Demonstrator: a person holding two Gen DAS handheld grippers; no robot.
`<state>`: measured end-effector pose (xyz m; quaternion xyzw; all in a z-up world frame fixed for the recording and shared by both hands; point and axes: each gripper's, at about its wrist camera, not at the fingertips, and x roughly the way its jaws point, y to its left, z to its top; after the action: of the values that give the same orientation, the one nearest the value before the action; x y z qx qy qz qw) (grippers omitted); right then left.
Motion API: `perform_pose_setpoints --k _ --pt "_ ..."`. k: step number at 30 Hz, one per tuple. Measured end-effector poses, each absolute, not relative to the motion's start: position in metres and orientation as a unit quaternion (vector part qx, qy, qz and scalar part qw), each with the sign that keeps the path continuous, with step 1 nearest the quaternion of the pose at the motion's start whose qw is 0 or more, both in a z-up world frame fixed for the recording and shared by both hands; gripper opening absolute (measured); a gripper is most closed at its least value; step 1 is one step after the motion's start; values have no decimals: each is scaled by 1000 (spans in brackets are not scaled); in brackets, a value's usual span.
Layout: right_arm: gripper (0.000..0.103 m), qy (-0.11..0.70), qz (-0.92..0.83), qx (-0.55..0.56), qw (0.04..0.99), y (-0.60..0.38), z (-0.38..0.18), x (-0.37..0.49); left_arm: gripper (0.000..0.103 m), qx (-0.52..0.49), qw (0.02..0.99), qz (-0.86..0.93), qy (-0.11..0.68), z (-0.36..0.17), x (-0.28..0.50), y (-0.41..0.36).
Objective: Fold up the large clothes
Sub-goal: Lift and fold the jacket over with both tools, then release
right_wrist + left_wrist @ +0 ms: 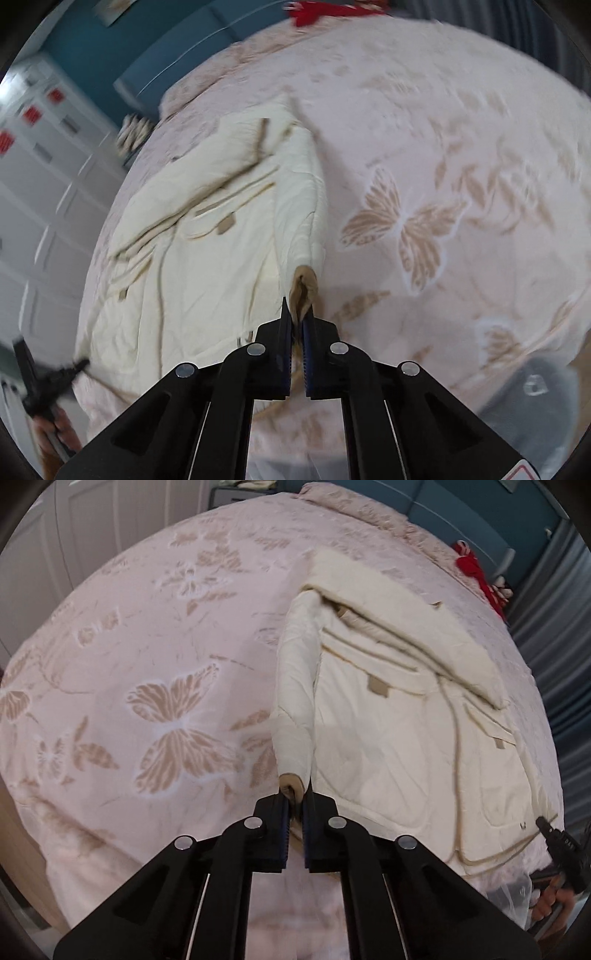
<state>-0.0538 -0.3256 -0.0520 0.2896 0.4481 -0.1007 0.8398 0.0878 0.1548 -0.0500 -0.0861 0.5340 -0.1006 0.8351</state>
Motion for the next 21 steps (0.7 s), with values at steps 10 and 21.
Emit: perform_pose_setpoints --k 10,21 --pt "4 599 -22 147 787 -293 -28 -171 4 17 797 -147 585 -17 -45 180" --pt "4 573 -29 213 791 -276 -3 -226 4 -26 809 -116 575 17 -87 188"
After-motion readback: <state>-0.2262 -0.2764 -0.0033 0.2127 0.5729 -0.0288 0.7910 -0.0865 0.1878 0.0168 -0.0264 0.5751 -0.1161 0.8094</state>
